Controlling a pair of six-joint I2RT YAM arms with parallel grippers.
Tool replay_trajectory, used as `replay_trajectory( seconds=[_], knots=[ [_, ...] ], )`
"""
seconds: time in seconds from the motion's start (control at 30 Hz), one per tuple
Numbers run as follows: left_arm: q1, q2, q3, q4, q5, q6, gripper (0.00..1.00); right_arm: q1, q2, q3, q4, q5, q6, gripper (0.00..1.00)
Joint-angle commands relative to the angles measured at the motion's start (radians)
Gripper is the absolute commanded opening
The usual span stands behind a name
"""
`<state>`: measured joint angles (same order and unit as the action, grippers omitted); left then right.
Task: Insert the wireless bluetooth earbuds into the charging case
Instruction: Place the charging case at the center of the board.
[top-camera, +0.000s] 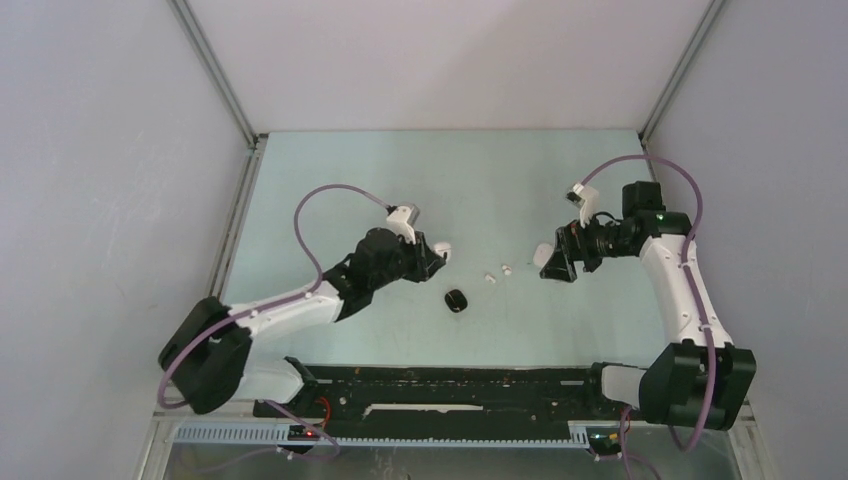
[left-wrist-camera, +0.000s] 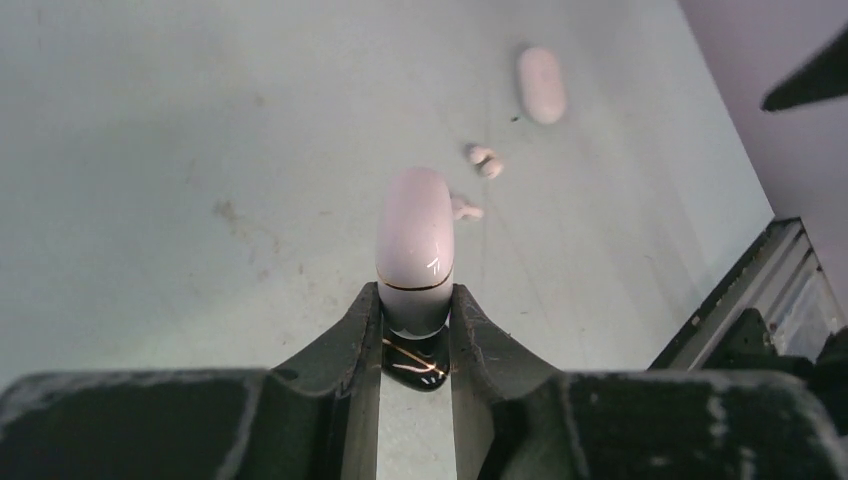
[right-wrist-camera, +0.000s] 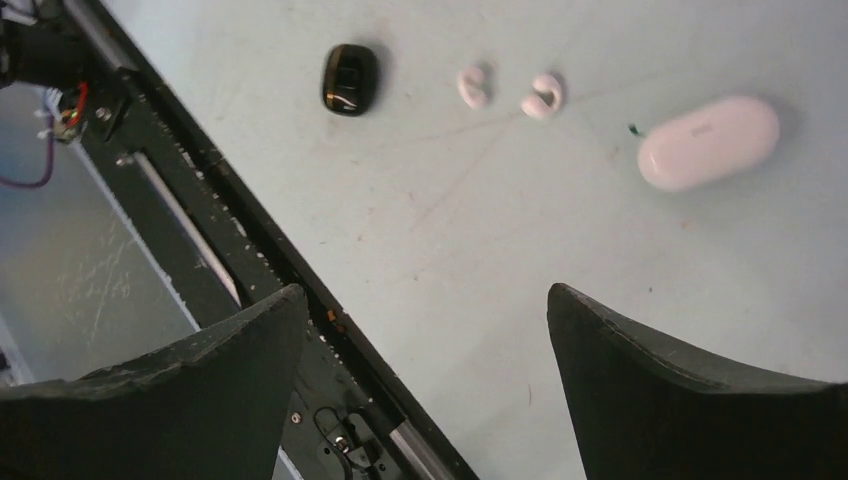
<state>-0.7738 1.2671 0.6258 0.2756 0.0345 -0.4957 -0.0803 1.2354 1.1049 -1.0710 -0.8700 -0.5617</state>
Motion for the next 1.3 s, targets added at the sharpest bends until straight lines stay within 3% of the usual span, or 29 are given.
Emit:
replay_trajectory(
  seconds=[0.0, 0.37, 0.67, 0.8, 0.97, 1.27],
  knots=[
    [0.068, 0.115, 0.029, -0.018, 0.147, -0.234, 0.01, -0.024, -0.034, -0.081, 0.210, 0.105, 0.132, 0.91],
    [0.114, 0.345, 0.067, -0.014, 0.225, -0.340, 0.19, -0.016, 0.119, -0.123, 0.383, 0.314, 0.164, 0.86],
    [0.115, 0.325, 0.051, -0.108, 0.157, -0.321, 0.40, 0.131, 0.240, -0.106, 0.509, 0.475, 0.249, 0.84],
    [0.114, 0.277, 0.035, -0.172, 0.118, -0.298, 0.53, 0.195, 0.311, -0.090, 0.583, 0.679, 0.383, 0.89],
    [0.106, 0.192, 0.019, -0.262, 0.056, -0.272, 0.55, 0.247, 0.385, -0.058, 0.620, 0.776, 0.474, 0.85],
    [0.055, 0.103, 0.051, -0.364, -0.031, -0.238, 0.56, 0.257, 0.495, 0.000, 0.653, 0.849, 0.492, 0.78]
  ],
)
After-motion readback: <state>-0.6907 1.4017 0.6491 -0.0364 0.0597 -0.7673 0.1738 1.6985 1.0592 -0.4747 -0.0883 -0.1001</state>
